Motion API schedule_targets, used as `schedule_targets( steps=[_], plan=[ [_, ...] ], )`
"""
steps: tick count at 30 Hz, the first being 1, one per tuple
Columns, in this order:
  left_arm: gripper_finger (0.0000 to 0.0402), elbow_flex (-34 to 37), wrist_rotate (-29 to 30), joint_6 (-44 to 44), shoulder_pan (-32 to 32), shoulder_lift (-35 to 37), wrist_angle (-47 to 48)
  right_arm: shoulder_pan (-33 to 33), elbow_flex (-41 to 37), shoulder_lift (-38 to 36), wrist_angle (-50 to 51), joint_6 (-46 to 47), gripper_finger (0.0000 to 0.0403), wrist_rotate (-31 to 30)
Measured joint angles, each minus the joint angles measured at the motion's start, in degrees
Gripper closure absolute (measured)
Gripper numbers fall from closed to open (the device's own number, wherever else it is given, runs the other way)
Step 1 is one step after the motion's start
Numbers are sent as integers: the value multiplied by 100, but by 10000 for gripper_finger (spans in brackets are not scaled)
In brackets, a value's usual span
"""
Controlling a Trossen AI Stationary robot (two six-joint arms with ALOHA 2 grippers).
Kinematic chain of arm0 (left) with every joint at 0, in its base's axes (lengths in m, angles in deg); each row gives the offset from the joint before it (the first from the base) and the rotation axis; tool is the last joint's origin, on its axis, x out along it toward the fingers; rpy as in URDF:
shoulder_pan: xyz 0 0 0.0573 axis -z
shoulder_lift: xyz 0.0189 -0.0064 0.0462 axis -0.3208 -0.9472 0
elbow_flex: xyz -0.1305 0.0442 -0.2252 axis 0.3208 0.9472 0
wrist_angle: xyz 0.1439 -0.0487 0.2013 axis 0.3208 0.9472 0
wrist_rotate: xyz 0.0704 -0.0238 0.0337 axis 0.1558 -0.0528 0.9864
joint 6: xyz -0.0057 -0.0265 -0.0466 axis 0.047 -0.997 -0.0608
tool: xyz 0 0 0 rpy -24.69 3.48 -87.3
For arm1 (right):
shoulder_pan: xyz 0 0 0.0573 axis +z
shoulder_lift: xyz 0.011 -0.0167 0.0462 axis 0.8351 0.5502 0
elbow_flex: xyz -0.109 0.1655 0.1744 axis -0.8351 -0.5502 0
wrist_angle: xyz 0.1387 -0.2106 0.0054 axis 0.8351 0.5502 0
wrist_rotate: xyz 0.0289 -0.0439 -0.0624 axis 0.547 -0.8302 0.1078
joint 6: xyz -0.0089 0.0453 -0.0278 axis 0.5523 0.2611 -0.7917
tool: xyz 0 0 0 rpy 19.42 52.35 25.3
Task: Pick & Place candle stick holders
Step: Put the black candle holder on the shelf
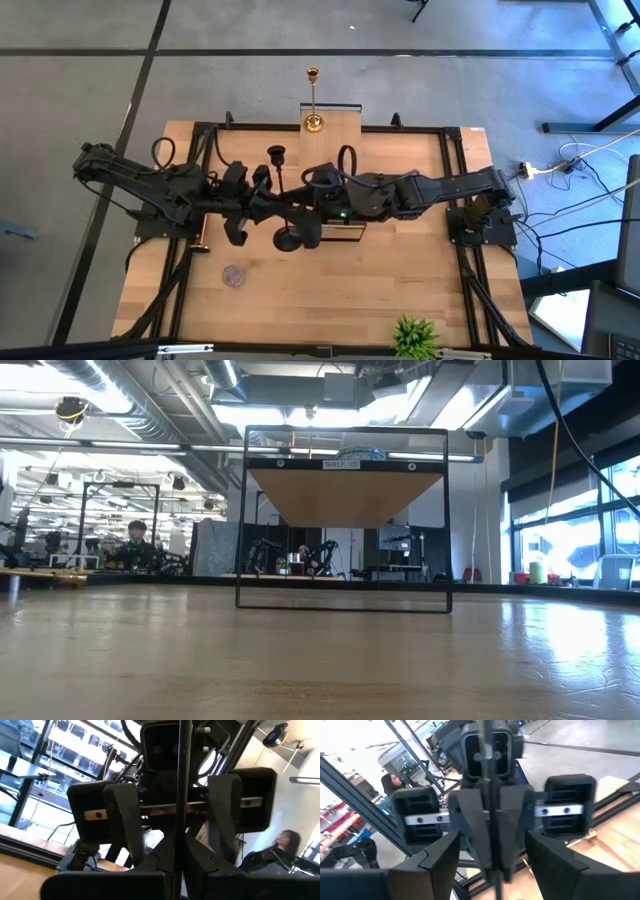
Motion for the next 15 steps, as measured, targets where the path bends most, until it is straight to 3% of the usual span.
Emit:
schedule_targets(
  steps=[15],
  plan=[
    [391, 0, 27, -122, 184, 0, 292, -2, 0, -1, -298, -196, 204, 44]
  ],
)
